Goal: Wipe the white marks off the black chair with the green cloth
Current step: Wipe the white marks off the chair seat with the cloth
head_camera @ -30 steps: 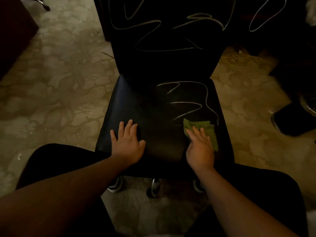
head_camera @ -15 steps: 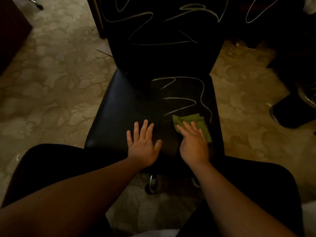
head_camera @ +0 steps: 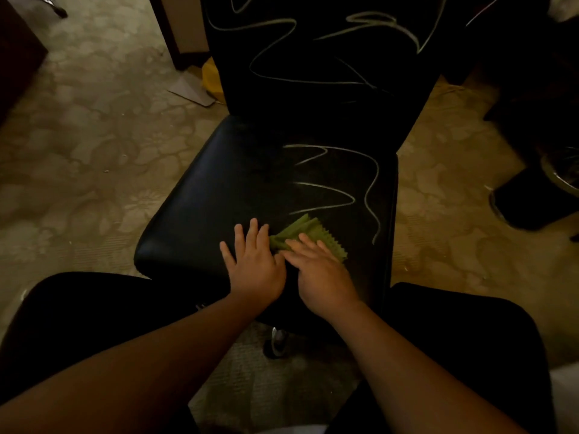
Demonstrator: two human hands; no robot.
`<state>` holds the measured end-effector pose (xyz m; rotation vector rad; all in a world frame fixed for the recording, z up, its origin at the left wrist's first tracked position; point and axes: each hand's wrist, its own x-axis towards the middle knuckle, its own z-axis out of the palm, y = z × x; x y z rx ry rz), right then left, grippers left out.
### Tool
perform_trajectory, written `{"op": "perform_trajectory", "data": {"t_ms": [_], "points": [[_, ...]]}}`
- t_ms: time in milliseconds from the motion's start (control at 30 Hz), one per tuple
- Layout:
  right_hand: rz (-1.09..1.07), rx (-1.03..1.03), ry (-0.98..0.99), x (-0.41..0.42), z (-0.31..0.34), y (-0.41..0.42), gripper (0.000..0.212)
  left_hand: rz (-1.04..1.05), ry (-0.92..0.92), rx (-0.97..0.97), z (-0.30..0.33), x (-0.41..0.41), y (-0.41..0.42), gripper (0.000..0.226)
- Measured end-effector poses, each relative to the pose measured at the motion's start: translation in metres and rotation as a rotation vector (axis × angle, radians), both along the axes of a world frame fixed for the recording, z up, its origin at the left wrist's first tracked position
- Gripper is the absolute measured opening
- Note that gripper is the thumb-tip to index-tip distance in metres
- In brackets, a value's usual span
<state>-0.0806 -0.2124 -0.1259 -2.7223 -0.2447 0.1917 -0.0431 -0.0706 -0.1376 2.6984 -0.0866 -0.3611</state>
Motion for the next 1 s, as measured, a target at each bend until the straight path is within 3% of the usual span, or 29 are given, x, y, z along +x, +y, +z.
{"op": "perform_trajectory", "data": {"t_ms": [300,400,533,600,733,900,1000], "points": [[-0.611,0.001,-0.048,0.013,-0.001,-0.048,0.06,-0.077,0.008,0.011,-0.015,0.008,0.024,0.076],[-0.489,-0.065,-0.033,0.011,-0.001,-0.03,0.063,-0.105,-0.022,0.018,-0.017,0.013,0.035,0.075],[-0.03,-0.013,0.042,0.007,0.006,0.008,0.064,-0.131,-0.066,0.013,-0.019,0.024,0.051,0.07],[0.083,-0.002,0.048,0.005,0.004,0.02,0.062,-0.134,-0.089,0.0,-0.017,0.031,0.057,0.069],[-0.035,0.065,0.005,0.015,0.0,0.016,0.058,-0.069,-0.089,0.008,-0.009,0.032,0.052,0.066],[-0.458,0.03,0.003,0.047,0.0,-0.014,0.06,0.028,-0.056,0.06,-0.011,0.023,0.03,0.075],[-0.436,-0.031,-0.009,0.049,0.0,-0.007,0.059,0.008,-0.054,0.088,-0.016,0.027,0.034,0.077]]}}
